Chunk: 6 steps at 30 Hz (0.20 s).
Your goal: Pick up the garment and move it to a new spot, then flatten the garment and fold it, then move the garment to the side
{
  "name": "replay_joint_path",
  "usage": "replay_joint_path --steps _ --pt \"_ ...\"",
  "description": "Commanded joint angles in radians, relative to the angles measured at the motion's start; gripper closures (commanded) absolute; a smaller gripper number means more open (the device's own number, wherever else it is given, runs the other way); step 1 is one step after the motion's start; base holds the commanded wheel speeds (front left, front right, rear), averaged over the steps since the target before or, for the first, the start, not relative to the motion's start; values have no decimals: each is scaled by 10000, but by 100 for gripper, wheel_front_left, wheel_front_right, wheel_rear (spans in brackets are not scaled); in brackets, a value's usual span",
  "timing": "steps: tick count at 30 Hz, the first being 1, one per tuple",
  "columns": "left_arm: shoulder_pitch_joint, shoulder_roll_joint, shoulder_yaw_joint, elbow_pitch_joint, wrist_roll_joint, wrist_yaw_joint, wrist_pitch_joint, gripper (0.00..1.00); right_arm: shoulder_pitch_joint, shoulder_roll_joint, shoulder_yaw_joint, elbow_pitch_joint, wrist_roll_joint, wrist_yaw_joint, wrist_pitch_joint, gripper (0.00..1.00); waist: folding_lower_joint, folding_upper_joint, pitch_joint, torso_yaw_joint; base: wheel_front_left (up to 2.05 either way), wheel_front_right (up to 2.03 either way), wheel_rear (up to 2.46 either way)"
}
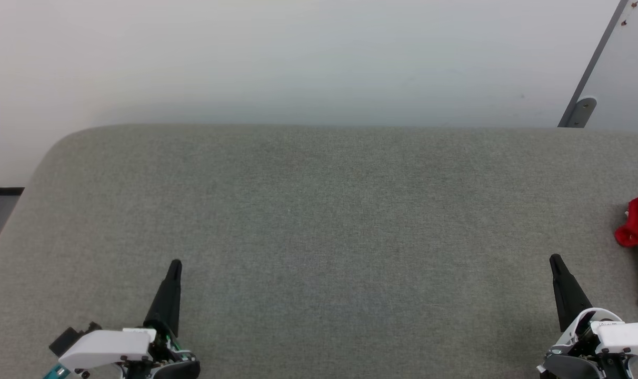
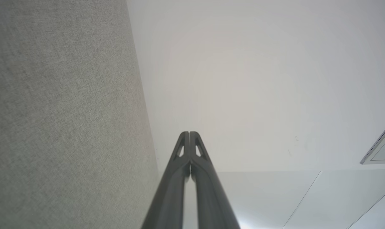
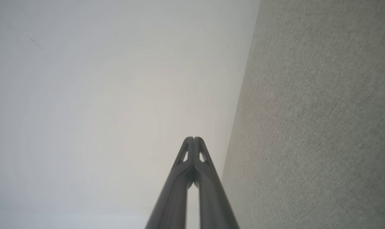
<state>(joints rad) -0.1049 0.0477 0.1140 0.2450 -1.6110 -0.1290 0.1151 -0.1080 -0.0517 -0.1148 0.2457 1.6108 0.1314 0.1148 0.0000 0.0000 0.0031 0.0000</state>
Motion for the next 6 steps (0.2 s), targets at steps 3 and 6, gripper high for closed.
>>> replay_joint_path --steps 3,6 --pt "-94 8 14 5 -36 -32 15 100 -25 36 2 -27 42 -14 22 100 0 0 0 0 0 0 0" --pt "-94 8 12 5 -36 -32 14 100 -25 36 2 -27 42 -14 22 100 0 0 0 0 0 0 0"
